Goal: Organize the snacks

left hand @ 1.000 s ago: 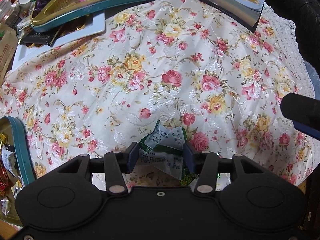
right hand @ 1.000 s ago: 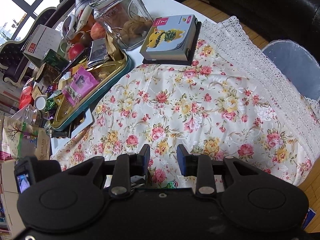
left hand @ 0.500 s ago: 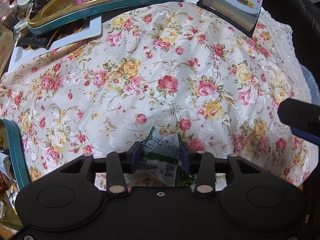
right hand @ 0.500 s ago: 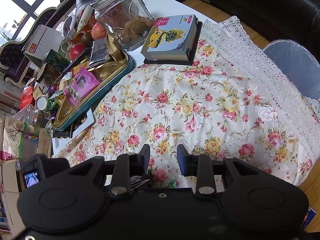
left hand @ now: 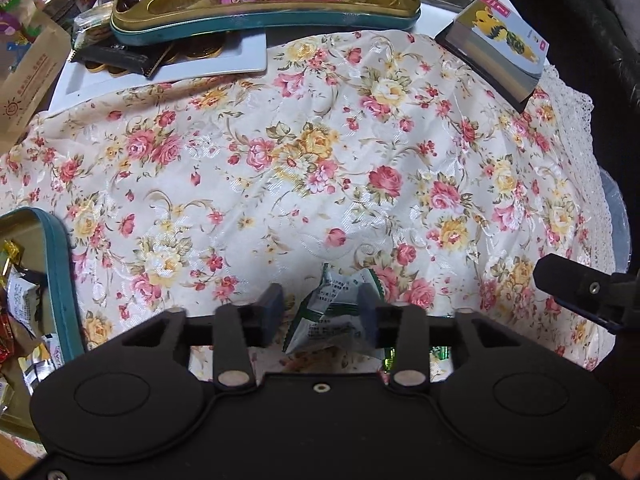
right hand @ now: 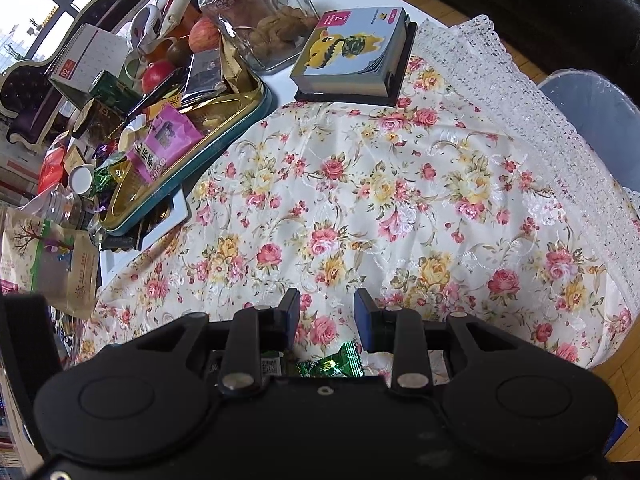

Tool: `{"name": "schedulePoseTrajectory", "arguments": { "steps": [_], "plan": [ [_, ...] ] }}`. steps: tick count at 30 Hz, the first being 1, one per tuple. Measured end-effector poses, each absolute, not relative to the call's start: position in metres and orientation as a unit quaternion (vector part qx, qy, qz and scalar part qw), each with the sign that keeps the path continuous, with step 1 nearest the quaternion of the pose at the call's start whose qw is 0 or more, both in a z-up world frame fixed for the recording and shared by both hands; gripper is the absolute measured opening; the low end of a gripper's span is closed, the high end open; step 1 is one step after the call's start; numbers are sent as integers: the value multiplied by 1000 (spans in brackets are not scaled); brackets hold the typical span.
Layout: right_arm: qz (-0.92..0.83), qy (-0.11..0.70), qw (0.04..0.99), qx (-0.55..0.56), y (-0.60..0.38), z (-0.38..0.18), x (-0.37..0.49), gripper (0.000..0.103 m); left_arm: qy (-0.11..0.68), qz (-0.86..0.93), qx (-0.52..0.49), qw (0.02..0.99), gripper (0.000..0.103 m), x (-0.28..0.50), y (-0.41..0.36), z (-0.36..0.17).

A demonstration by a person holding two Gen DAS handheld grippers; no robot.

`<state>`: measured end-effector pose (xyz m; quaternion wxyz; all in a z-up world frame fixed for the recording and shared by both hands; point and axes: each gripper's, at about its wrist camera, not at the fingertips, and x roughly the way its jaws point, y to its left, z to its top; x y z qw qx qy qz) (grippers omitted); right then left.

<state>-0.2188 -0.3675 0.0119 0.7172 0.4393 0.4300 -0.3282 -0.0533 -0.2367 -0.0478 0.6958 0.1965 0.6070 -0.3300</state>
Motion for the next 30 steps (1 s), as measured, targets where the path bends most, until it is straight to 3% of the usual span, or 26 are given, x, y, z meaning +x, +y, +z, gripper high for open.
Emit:
{"name": "schedulePoseTrajectory", "arguments": {
  "steps": [11,17,30],
  "plan": [
    [-325,427,717,446,-371,14,-221,33,588,-331,265,688,58,-83,-257,-69],
    [-323,431,717,443,-369,12,-221,34,600,-337,246,683,47,-79,-256,-65],
    [-246,533,686,430,-332,-40,-203,35,610,-261,242,708,46,-39,-216,-42]
  ]
}}
